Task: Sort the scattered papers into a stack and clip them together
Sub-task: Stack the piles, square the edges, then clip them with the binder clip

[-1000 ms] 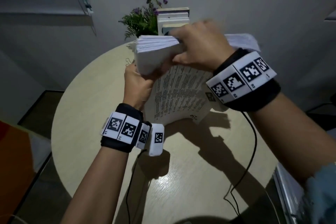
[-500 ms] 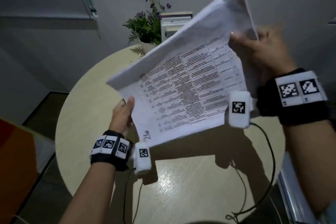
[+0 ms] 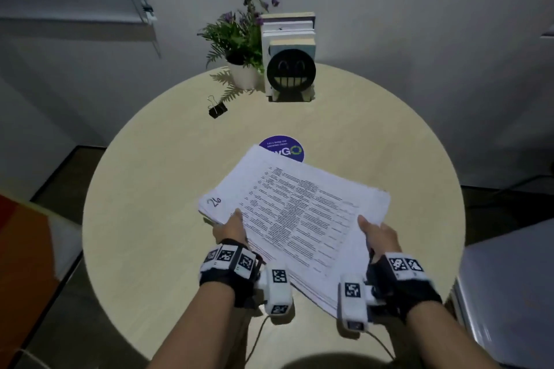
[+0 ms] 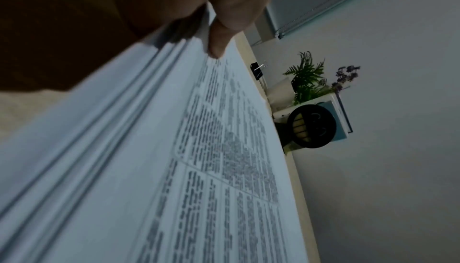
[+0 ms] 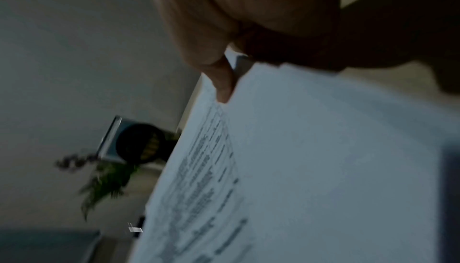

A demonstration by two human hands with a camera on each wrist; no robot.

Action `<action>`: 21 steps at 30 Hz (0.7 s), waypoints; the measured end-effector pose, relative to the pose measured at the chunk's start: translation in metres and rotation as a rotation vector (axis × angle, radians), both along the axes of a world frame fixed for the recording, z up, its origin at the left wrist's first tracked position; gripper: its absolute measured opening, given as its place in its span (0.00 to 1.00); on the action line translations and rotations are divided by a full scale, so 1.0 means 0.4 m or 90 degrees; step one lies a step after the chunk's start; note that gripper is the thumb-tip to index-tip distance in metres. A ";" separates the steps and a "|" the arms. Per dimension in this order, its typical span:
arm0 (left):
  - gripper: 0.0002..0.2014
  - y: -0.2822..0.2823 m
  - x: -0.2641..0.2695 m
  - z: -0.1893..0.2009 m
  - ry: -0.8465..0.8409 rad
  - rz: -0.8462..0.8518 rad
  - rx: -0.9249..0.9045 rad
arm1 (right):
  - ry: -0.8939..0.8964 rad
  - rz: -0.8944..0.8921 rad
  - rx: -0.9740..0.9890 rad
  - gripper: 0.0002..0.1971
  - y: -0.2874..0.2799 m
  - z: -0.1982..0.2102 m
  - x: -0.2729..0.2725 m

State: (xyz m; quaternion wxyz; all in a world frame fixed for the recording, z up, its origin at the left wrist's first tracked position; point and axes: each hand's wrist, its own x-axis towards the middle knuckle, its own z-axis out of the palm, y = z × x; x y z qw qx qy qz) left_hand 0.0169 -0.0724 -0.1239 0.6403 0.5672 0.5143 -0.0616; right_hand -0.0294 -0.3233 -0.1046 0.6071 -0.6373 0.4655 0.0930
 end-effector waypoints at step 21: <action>0.04 -0.012 0.055 0.375 -0.593 -0.304 0.080 | -0.514 0.153 0.051 0.07 0.097 0.254 0.131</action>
